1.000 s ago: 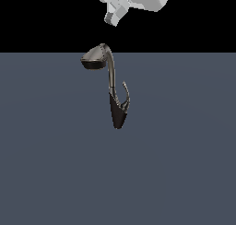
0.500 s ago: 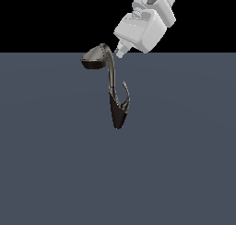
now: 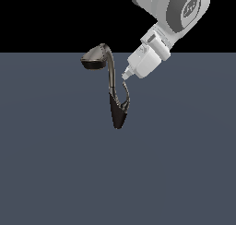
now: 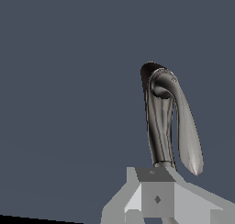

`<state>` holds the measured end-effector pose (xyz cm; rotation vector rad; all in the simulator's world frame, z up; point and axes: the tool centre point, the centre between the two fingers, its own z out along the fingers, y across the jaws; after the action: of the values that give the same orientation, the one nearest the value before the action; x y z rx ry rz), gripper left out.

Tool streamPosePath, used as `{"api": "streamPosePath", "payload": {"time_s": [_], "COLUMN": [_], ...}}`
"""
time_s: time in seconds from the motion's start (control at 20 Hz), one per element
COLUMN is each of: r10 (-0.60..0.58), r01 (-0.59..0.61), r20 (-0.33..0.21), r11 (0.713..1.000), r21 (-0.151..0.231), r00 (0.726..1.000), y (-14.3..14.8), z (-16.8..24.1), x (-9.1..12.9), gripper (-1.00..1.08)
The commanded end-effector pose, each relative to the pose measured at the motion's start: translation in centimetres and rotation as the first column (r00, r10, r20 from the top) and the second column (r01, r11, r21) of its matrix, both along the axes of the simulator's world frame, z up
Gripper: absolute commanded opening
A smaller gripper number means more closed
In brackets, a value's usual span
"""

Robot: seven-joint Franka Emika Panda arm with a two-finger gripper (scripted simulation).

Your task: Turn on the faucet by rotating a designated handle.

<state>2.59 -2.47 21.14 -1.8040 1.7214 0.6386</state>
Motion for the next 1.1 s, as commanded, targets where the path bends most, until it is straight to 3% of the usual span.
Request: {"api": "streamPosePath", "payload": {"time_s": [0.0,0.3,0.65,1.05], "r10": [-0.052,-0.117,-0.124,-0.125], "r01": [0.052,0.119,0.127,0.127], "r20": [-0.028,-0.066,-0.071,-0.071], "r11": [0.999,0.992,0.991,0.991], "r21": [0.015,0.032,0.034,0.034], "r00": [0.998,0.991,0.990,0.990], "y": [-0.4,-1.1,-1.1,-0.3], "z": [-1.3,-3.2,-3.4,-2.8], "x": [0.6,1.2,1.2,-1.0], "gripper": [-1.00,-1.00,-1.00,-1.00]}}
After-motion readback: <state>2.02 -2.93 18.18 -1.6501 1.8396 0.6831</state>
